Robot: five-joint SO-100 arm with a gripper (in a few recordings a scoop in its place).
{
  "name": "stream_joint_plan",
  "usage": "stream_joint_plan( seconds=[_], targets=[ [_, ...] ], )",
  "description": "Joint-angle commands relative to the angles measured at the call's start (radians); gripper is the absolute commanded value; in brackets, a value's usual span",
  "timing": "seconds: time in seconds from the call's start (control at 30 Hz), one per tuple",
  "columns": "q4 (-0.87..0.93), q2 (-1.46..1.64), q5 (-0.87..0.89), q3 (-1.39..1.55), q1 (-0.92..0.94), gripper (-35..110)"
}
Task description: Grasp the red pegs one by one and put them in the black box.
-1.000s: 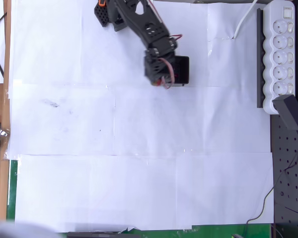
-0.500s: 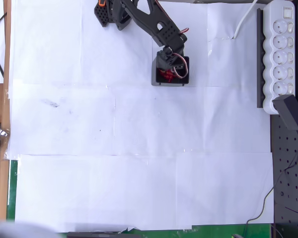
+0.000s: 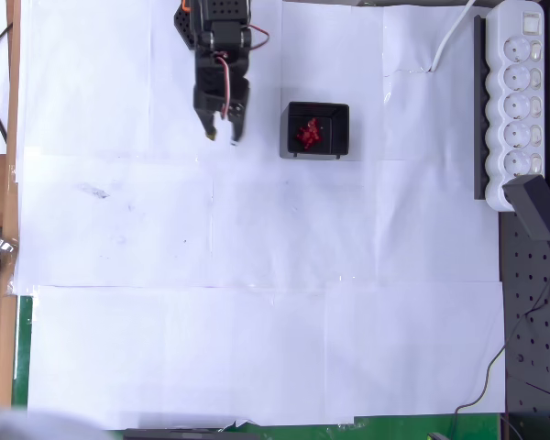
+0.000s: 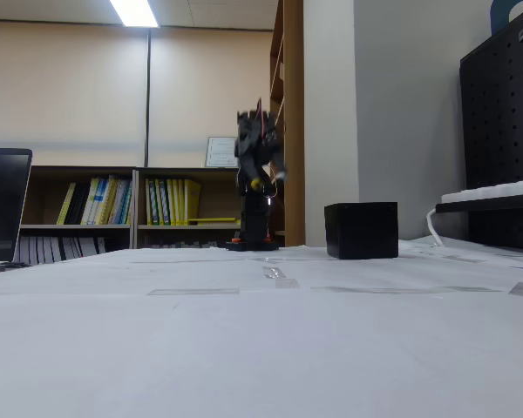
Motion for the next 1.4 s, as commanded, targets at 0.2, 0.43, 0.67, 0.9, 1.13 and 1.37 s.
stream_joint_plan(
  seconds=[0.2,0.43,0.67,0.9,1.13,1.37],
  targets=[
    [0.087,-0.41,0.0,-0.488,-0.034,0],
    [0.213,-0.465,-0.052,-0.488,-0.058,0],
    [0.225,-0.492,-0.074,-0.488,-0.055,0],
    [0.225,-0.492,-0.074,-0.488,-0.055,0],
    [0.225,-0.492,-0.074,-0.488,-0.055,0],
    [0.225,-0.492,-0.074,-0.488,-0.055,0]
  ],
)
